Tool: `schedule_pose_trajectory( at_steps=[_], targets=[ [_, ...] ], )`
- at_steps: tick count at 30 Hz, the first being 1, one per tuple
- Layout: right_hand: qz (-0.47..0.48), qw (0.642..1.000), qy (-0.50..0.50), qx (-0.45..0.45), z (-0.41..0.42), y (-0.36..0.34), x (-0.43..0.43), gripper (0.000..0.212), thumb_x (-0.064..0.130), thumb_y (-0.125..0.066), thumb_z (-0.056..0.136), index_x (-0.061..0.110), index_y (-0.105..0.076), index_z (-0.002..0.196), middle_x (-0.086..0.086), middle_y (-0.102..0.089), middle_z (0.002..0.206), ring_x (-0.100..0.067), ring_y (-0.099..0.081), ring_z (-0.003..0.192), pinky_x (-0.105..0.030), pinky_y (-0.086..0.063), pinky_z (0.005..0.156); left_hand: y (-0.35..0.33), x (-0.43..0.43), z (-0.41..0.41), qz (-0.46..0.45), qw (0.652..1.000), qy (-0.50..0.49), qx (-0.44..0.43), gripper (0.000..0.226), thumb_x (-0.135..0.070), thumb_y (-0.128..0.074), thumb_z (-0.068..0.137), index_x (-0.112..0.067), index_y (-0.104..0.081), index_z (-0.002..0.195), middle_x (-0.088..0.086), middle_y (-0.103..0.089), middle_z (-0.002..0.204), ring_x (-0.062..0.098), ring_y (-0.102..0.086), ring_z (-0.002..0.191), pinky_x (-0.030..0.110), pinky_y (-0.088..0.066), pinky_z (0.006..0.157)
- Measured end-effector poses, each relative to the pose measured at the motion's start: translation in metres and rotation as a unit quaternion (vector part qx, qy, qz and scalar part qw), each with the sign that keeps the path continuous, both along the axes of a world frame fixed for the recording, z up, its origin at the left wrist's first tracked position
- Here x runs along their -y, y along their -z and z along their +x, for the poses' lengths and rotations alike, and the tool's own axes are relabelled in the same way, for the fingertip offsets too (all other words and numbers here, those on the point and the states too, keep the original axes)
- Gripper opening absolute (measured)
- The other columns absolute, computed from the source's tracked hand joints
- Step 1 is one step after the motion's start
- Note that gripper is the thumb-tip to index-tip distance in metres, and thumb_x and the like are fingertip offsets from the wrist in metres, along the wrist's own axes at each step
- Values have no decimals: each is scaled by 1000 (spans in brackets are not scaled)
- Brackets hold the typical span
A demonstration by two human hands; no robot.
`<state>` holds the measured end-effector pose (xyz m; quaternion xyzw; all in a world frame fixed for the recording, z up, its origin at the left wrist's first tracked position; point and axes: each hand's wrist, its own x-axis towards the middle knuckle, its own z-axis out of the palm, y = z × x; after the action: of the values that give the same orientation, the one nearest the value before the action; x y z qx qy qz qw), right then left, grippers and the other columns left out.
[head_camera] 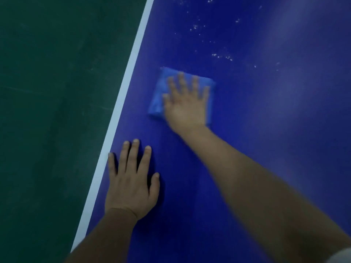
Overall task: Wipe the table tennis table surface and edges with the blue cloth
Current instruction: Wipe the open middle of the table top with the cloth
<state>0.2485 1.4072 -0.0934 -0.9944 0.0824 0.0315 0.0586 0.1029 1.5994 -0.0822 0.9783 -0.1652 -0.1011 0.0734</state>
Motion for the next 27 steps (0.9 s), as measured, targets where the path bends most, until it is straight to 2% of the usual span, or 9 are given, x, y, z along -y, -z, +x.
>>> schedule_pose_trajectory(
  at_steps=[6,8,11,14,18,21,23,25,27],
  targets=[
    [39,908,418,-4,-25,-12,109,64,51,-15,104,23,-13,161,-6,-5,169,-42,0,153,-68,2,117,2,0,2,18,1000,11,-11,70,-49,-36,94,-12,-40,153,18,-25,163,37,-16,153,65,-11,117],
    [17,932,363,12,2,-10,42,62,46,-21,105,20,-15,161,-11,-8,168,-45,-3,152,-69,1,116,2,0,2,21,1000,15,-16,69,-49,-37,93,-12,-41,152,18,-26,163,37,-17,153,66,-12,117],
    [38,999,30,12,36,-1,-88,60,45,-23,105,24,-14,161,-6,-5,169,-41,2,153,-67,7,117,3,-1,1,23,999,17,-18,69,-48,-38,93,-13,-41,152,17,-26,163,36,-16,153,64,-10,118],
    [38,988,-147,-24,43,-2,-109,59,51,-20,104,32,-18,160,2,-6,169,-34,3,155,-61,10,118,4,-2,2,24,999,17,-17,68,-48,-37,94,-14,-39,153,16,-23,164,35,-14,154,63,-9,118],
    [-30,998,45,21,5,0,21,57,47,-23,105,30,-19,160,0,-12,168,-34,-8,154,-62,-2,119,5,-2,2,13,1000,16,-10,69,-48,-39,92,-12,-38,151,19,-26,163,38,-18,152,66,-12,116],
    [10,947,322,-3,-6,-9,92,62,51,-16,104,28,-14,161,-2,-7,169,-37,-3,154,-66,-2,119,3,-1,3,12,1000,15,-16,69,-48,-38,92,-12,-40,151,19,-27,162,39,-19,152,66,-13,115],
    [30,914,404,-3,19,-11,75,63,50,-16,105,23,-13,161,-5,-5,169,-41,0,153,-68,1,117,2,-1,2,17,1000,17,-20,69,-48,-38,92,-10,-43,150,20,-29,161,39,-21,151,66,-14,114],
    [14,949,315,16,54,-7,19,61,46,-21,106,23,-14,161,-7,-7,169,-42,-2,153,-67,2,117,2,-1,4,23,999,20,-18,69,-48,-38,92,-10,-45,149,20,-30,161,39,-23,150,66,-14,114],
    [28,995,97,19,76,0,-56,59,46,-23,105,26,-15,160,-4,-6,169,-40,0,153,-66,5,117,1,-1,4,30,999,20,-17,69,-48,-38,92,-10,-43,150,20,-30,161,39,-23,150,65,-13,115]
  ],
)
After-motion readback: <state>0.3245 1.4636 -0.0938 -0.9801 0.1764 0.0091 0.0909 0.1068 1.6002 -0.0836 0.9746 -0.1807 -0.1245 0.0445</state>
